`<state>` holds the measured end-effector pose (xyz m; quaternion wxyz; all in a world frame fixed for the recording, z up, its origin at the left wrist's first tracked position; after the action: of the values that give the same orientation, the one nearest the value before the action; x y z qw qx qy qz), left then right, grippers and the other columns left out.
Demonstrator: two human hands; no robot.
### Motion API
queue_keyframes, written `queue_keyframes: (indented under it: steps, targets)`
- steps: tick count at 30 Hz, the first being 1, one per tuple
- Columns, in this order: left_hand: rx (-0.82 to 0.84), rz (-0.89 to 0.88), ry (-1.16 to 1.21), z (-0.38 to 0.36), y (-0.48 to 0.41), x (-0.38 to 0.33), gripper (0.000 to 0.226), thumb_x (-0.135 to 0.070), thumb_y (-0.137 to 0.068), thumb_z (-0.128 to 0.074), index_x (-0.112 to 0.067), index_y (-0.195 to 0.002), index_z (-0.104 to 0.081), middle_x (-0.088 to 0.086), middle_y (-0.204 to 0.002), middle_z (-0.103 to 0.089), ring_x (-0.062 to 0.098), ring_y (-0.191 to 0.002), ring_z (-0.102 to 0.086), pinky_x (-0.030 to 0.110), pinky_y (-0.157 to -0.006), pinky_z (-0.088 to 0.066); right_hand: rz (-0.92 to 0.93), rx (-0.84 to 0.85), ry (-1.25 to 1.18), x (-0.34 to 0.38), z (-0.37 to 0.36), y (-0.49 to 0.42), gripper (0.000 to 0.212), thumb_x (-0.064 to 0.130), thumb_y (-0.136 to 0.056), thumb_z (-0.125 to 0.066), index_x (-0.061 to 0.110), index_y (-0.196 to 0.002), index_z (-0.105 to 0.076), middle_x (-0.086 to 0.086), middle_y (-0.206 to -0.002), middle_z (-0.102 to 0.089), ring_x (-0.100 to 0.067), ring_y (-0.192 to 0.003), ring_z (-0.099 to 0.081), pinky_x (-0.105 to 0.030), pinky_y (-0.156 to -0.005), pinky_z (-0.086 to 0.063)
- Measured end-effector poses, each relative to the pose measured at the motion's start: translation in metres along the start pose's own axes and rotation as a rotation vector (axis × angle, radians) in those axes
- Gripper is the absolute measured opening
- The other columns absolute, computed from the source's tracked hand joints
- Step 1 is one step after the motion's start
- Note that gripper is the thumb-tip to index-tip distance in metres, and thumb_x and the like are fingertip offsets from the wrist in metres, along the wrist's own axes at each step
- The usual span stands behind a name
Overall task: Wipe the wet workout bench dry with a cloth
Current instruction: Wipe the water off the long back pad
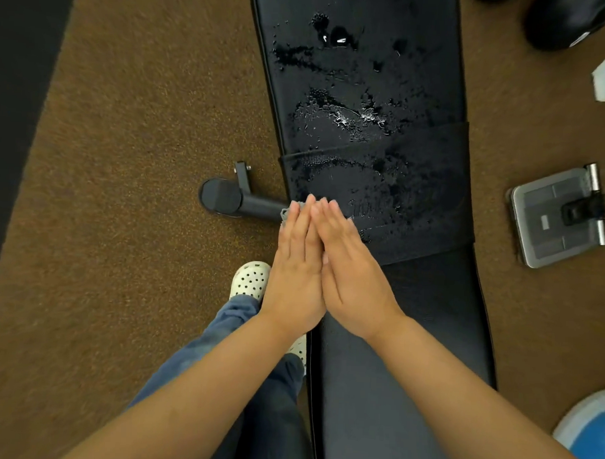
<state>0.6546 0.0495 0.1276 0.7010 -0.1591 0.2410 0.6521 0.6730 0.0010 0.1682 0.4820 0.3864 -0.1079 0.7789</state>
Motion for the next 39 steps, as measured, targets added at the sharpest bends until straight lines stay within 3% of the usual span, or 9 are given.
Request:
queue_keyframes:
  steps: [5,8,11,17,21,27,31,35,39]
  targets:
    - [0.117,-0.118,0.344,0.019,-0.009,0.001,0.082,-0.019,-0.094,-0.054,0.001,-0.149,0.004,0.014,-0.159,0.012,0.029,-0.147,0.012,0.044,-0.121,0.001,-0.057,-0.123,0.064,0.002,0.003,-0.011,0.065,0.008,-0.089,-0.03,0.011,-0.149,-0.005,0.005,-0.156,-0.017,-0.01,-0.147,-0.01,-0.029,-0.12,-0.001]
    - [0.213,-0.198,0.567,0.036,0.0,0.011,0.091,-0.023,-0.087,-0.054,0.007,-0.146,0.009,0.017,-0.157,0.015,0.029,-0.148,0.008,0.04,-0.121,-0.004,-0.088,-0.223,0.201,0.011,-0.001,-0.012,0.062,0.008,-0.086,-0.034,0.01,-0.148,-0.025,-0.009,-0.153,-0.032,-0.017,-0.145,-0.018,-0.031,-0.12,-0.005]
    - [0.153,-0.023,0.665,0.042,0.01,0.035,0.082,-0.02,-0.083,-0.043,0.003,-0.148,0.002,0.009,-0.16,0.008,0.017,-0.149,0.004,0.028,-0.12,-0.004,-0.069,-0.305,0.281,0.019,-0.007,-0.013,0.054,0.004,-0.085,-0.038,0.002,-0.138,-0.045,-0.019,-0.147,-0.039,-0.027,-0.14,-0.026,-0.034,-0.119,-0.011]
    - [0.07,0.432,0.928,0.018,0.003,0.059,0.054,-0.038,-0.1,-0.025,-0.027,-0.15,-0.007,-0.021,-0.154,-0.006,-0.015,-0.139,-0.006,0.004,-0.109,-0.01,-0.116,-0.195,0.357,0.011,-0.024,-0.012,0.057,0.034,-0.093,-0.041,0.011,-0.145,-0.037,-0.016,-0.156,-0.017,-0.026,-0.148,-0.009,-0.043,-0.12,-0.008]
    - [0.044,0.427,0.951,0.017,-0.011,0.06,0.048,-0.041,-0.099,-0.023,-0.033,-0.146,-0.013,-0.029,-0.148,-0.015,-0.013,-0.14,-0.012,0.013,-0.115,-0.013,-0.058,-0.225,0.533,0.007,-0.026,-0.01,0.053,0.031,-0.095,-0.042,0.012,-0.145,-0.039,-0.015,-0.154,-0.019,-0.027,-0.144,-0.018,-0.044,-0.118,-0.015]
    - [0.005,0.409,0.958,0.021,-0.023,0.071,0.049,-0.058,-0.093,-0.023,-0.043,-0.139,-0.017,-0.021,-0.153,-0.019,-0.004,-0.143,-0.014,0.034,-0.121,-0.011,-0.039,-0.334,0.409,-0.005,-0.009,0.003,0.055,0.004,-0.089,-0.041,0.01,-0.142,-0.033,-0.015,-0.151,-0.033,-0.025,-0.142,-0.025,-0.038,-0.118,-0.018]
    - [-0.006,0.403,0.936,0.02,-0.027,0.06,0.051,-0.054,-0.095,-0.02,-0.038,-0.143,-0.011,-0.014,-0.157,-0.011,-0.005,-0.144,-0.009,0.029,-0.121,-0.008,-0.069,-0.425,0.429,-0.025,0.015,0.013,0.057,-0.003,-0.084,-0.039,0.012,-0.14,-0.041,-0.014,-0.146,-0.042,-0.026,-0.139,-0.032,-0.04,-0.116,-0.022]
    - [-0.006,0.415,0.973,0.013,-0.029,0.04,0.055,-0.049,-0.096,-0.018,-0.033,-0.145,0.002,-0.012,-0.159,0.001,-0.008,-0.143,0.0,0.016,-0.117,-0.004,-0.286,-0.565,0.446,-0.08,0.064,0.027,0.057,-0.002,-0.082,-0.037,0.008,-0.137,-0.048,-0.017,-0.145,-0.043,-0.03,-0.138,-0.033,-0.043,-0.115,-0.021]
    - [-0.06,0.443,1.036,0.007,-0.03,0.038,0.063,-0.059,-0.09,-0.022,-0.036,-0.144,0.003,-0.011,-0.16,0.004,-0.003,-0.145,0.003,0.032,-0.122,-0.002,-0.297,-0.557,0.433,-0.106,0.091,0.027,0.057,-0.002,-0.084,-0.031,0.007,-0.138,-0.047,-0.02,-0.148,-0.038,-0.034,-0.14,-0.029,-0.046,-0.114,-0.027]
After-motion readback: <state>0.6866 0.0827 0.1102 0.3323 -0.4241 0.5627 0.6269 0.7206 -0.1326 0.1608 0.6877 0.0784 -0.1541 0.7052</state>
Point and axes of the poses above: each hand's wrist, its own y-axis away from the middle knuckle, its own z-axis out of the back of the hand, x = y × z, the point moved 9 cm from there along -y, towards the middle knuckle
